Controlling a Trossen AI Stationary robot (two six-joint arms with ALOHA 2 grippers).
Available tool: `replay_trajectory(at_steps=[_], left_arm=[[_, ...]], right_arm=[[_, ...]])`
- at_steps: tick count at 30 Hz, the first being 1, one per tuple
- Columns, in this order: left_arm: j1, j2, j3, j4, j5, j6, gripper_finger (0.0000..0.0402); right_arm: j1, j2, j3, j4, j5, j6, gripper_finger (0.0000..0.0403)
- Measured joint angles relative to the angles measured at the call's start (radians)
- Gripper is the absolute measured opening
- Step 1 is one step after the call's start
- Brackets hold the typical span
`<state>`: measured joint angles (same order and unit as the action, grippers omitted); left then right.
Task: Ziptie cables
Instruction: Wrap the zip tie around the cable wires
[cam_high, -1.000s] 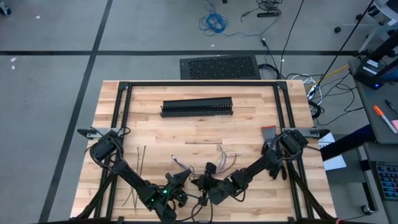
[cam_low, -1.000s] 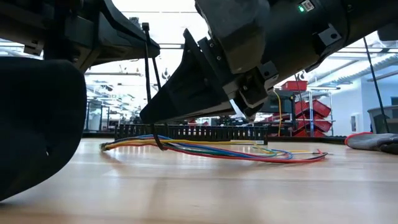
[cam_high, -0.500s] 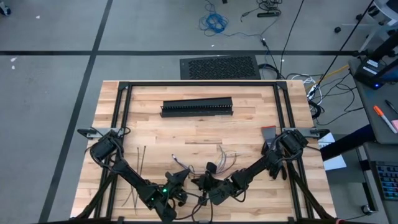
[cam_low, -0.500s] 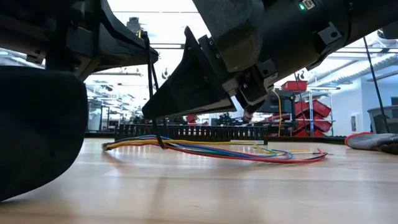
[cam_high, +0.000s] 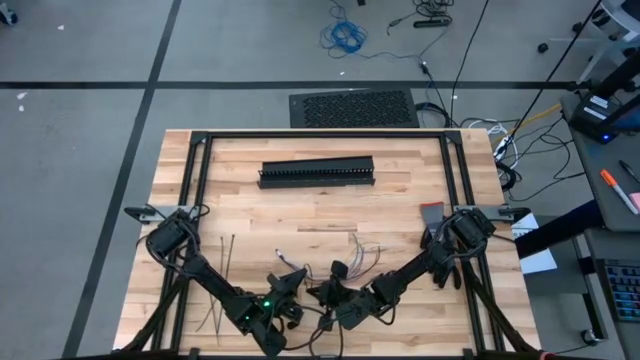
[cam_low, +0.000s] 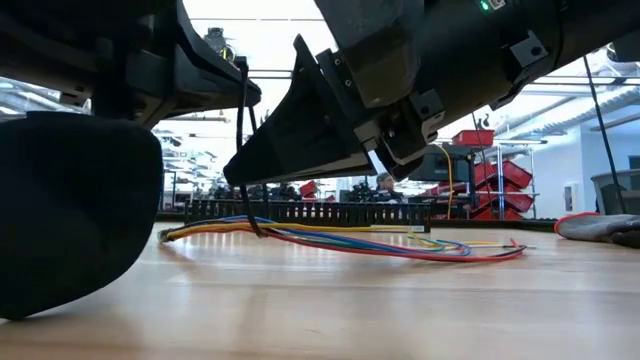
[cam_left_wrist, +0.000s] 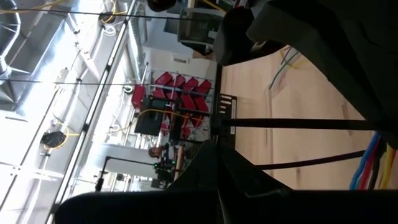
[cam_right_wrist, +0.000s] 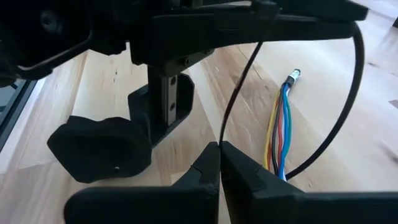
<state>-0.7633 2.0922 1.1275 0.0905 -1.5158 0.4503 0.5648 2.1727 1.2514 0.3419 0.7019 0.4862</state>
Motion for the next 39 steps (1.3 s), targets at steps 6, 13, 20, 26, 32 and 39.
replay_trajectory(at_steps=[6,13,20,26,32,39], left_arm=[[0.000,0.000,0.000,0.001,0.000,0.001,0.0000],[-0.001,0.000,0.000,0.007,0.000,0.000,0.0000],[-0.001,0.000,0.000,0.007,0.000,0.000,0.0000],[-0.001,0.000,0.000,0.007,-0.001,0.000,0.0000],[-0.008,0.000,0.000,0.007,-0.002,0.000,0.0000],[-0.012,0.000,0.000,0.007,-0.004,0.000,0.0000]], right_arm=[[0.000,0.000,0.000,-0.026,0.000,0.017,0.0000],[0.000,0.000,0.000,-0.033,0.001,0.027,0.0000],[0.000,0.000,0.000,-0.033,0.004,0.026,0.0000],[0.000,0.000,0.000,-0.033,0.005,0.026,0.0000],[-0.007,0.000,0.000,-0.029,0.005,0.026,0.0000],[-0.008,0.000,0.000,-0.025,0.005,0.027,0.0000]])
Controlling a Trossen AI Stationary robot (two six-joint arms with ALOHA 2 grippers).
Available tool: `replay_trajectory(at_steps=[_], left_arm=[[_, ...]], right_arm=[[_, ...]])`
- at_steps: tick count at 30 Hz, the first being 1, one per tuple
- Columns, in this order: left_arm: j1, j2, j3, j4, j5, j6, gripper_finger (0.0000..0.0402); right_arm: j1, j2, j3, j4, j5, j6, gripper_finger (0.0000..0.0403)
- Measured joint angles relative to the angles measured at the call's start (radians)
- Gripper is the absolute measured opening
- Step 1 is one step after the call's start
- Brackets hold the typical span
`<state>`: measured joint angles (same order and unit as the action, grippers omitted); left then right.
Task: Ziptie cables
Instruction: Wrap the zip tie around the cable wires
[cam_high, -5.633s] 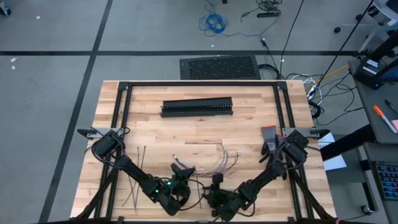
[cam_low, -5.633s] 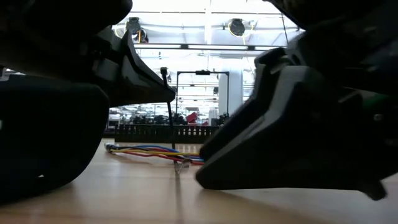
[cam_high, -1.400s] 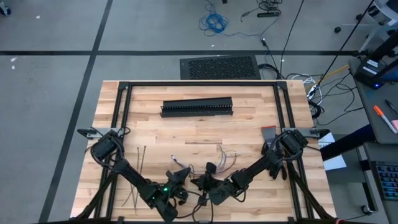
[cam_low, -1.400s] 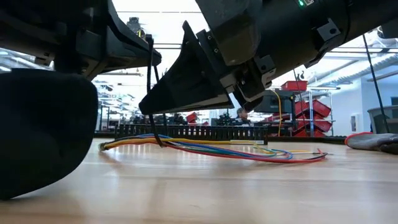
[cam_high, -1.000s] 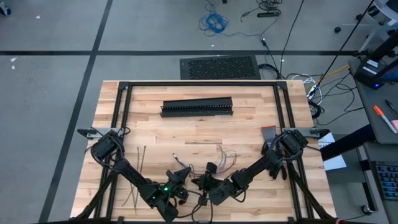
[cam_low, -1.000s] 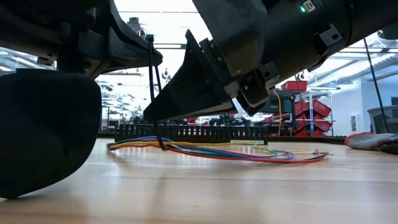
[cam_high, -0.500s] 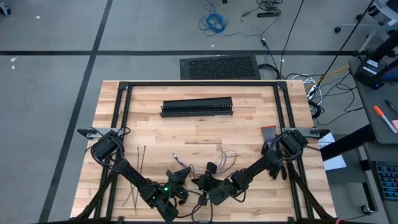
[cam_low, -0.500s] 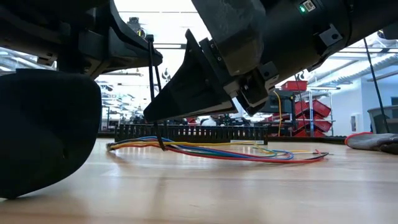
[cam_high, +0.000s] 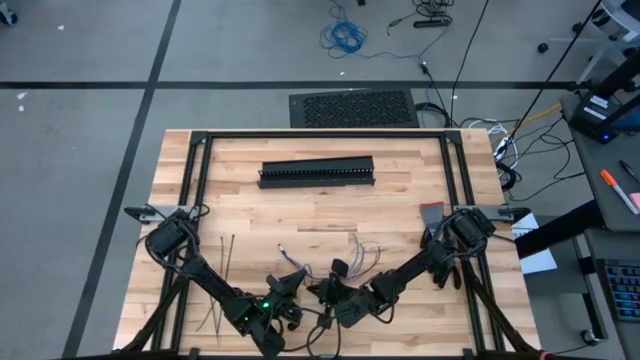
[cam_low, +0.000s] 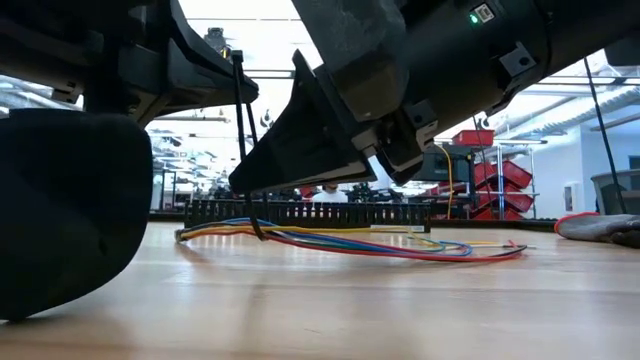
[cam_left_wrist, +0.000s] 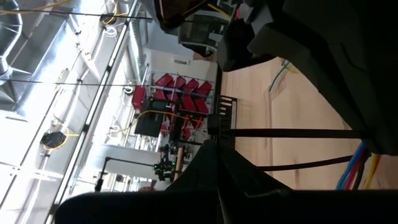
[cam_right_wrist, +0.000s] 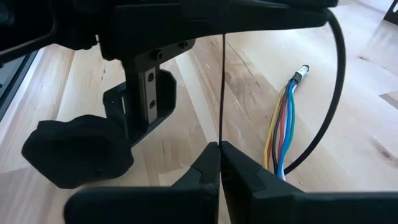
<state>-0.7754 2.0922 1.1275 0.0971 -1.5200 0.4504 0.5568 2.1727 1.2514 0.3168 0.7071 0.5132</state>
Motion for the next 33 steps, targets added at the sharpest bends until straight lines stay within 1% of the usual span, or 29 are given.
replay_trajectory(at_steps=[22,25,33], left_arm=[[0.000,0.000,0.000,-0.003,-0.002,0.000,0.0000],[0.000,0.000,0.000,-0.003,-0.002,0.000,0.0000],[0.000,0.000,0.000,-0.010,0.006,-0.026,0.0000]], right_arm=[[0.005,0.000,0.000,0.000,0.008,0.017,0.0000],[0.010,0.000,0.000,-0.001,0.029,0.018,0.0000],[0.009,-0.006,0.000,0.017,0.036,-0.001,0.0000]])
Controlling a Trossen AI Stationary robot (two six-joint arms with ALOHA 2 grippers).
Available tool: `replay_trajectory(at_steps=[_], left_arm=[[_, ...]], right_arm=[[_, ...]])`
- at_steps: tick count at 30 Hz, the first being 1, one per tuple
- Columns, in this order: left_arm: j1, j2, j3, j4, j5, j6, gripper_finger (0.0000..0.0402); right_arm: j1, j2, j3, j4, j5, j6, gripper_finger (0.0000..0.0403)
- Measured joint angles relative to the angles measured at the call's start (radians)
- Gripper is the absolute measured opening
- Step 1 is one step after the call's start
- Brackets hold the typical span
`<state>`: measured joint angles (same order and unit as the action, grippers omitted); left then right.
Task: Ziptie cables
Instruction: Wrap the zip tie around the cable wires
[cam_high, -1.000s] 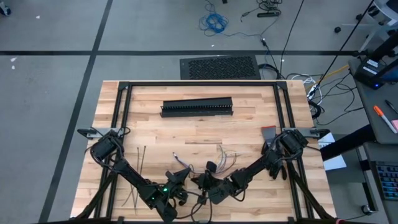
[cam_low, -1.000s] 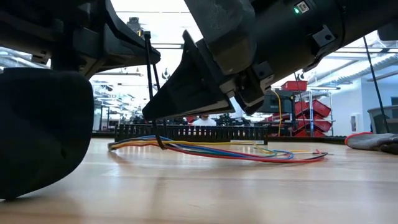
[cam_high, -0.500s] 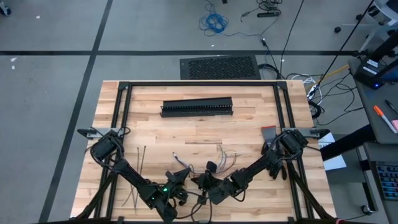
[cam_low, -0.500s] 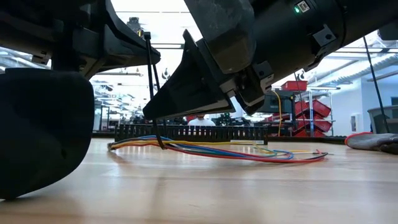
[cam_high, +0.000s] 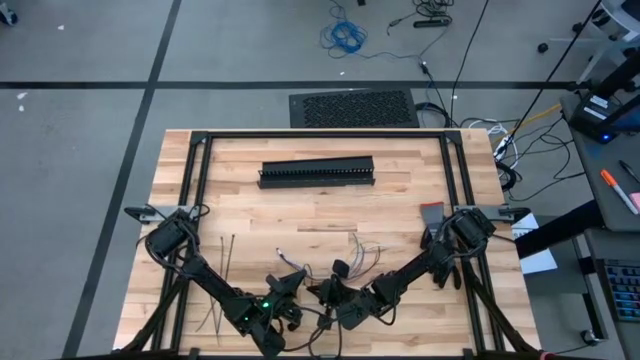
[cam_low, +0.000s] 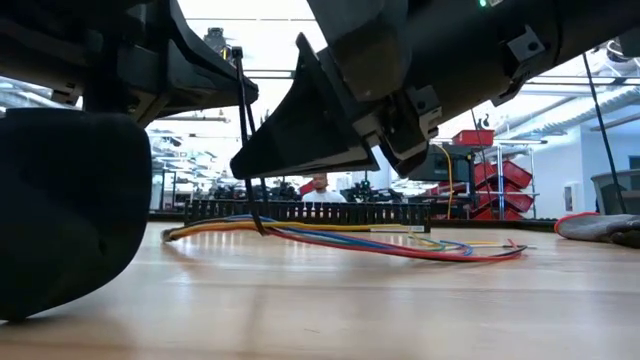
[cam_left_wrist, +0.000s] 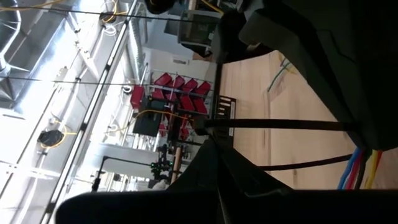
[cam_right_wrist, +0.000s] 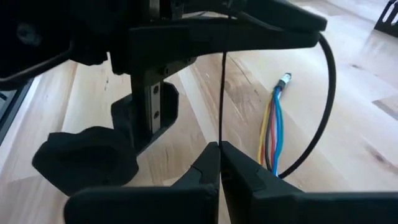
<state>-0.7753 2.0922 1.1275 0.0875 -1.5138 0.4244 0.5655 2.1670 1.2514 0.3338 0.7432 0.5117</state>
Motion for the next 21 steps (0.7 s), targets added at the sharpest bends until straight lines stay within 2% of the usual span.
replay_trajectory(at_steps=[7,12,21], left_arm=[[0.004,0.002,0.000,0.002,0.023,-0.001,0.0000],[0.019,0.056,0.001,0.011,0.035,0.000,0.0000],[0.017,0.101,0.025,0.010,0.013,0.027,0.0000]], right_arm=[[-0.003,-0.001,0.000,0.016,-0.010,-0.016,0.0000],[-0.003,-0.009,0.000,0.047,-0.015,-0.049,0.0000],[-0.019,-0.034,0.000,0.004,-0.017,-0.030,0.0000]])
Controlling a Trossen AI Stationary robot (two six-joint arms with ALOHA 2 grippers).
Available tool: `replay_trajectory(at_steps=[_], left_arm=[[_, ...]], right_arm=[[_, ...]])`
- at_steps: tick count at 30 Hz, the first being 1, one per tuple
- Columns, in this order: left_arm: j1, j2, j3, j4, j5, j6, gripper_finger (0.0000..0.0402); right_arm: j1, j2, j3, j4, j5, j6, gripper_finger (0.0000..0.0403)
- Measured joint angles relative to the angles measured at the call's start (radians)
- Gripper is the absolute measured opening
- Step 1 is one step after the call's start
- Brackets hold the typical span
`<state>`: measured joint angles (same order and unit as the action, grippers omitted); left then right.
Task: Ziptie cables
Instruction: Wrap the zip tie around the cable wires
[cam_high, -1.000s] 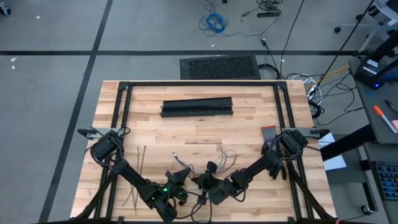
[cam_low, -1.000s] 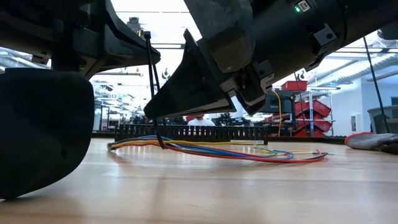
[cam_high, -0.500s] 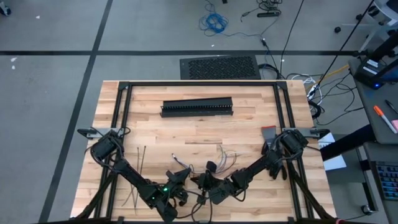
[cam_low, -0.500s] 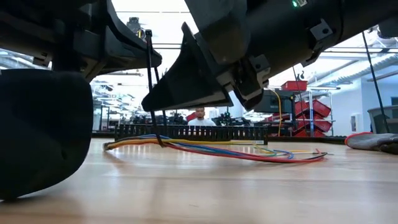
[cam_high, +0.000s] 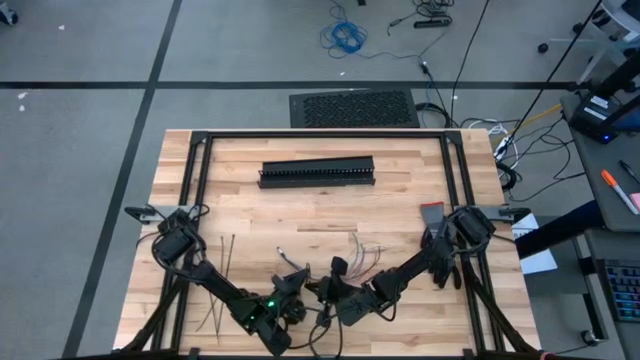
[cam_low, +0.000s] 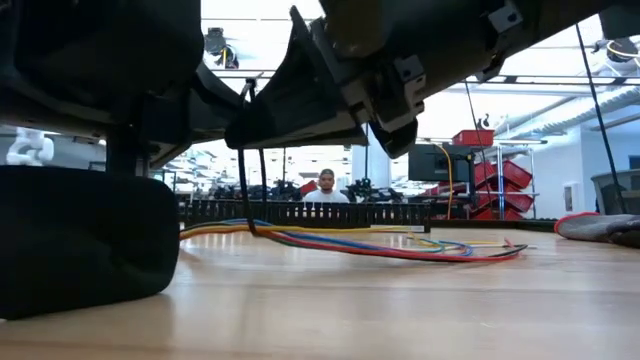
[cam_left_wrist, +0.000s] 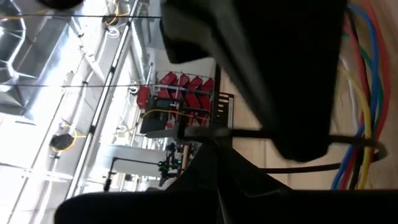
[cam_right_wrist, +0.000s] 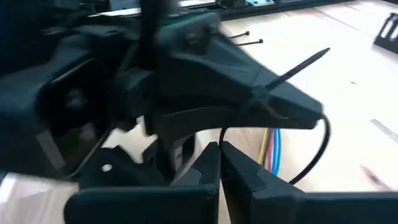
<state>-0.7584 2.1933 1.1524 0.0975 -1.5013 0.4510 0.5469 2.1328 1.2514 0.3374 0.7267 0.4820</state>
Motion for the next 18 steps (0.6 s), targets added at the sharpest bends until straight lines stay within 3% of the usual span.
replay_trajectory(at_steps=[18], left_arm=[[-0.028,0.004,0.005,-0.009,-0.030,0.000,0.0000]], right_arm=[[-0.005,-0.037,-0.001,-0.038,0.061,0.026,0.0000]])
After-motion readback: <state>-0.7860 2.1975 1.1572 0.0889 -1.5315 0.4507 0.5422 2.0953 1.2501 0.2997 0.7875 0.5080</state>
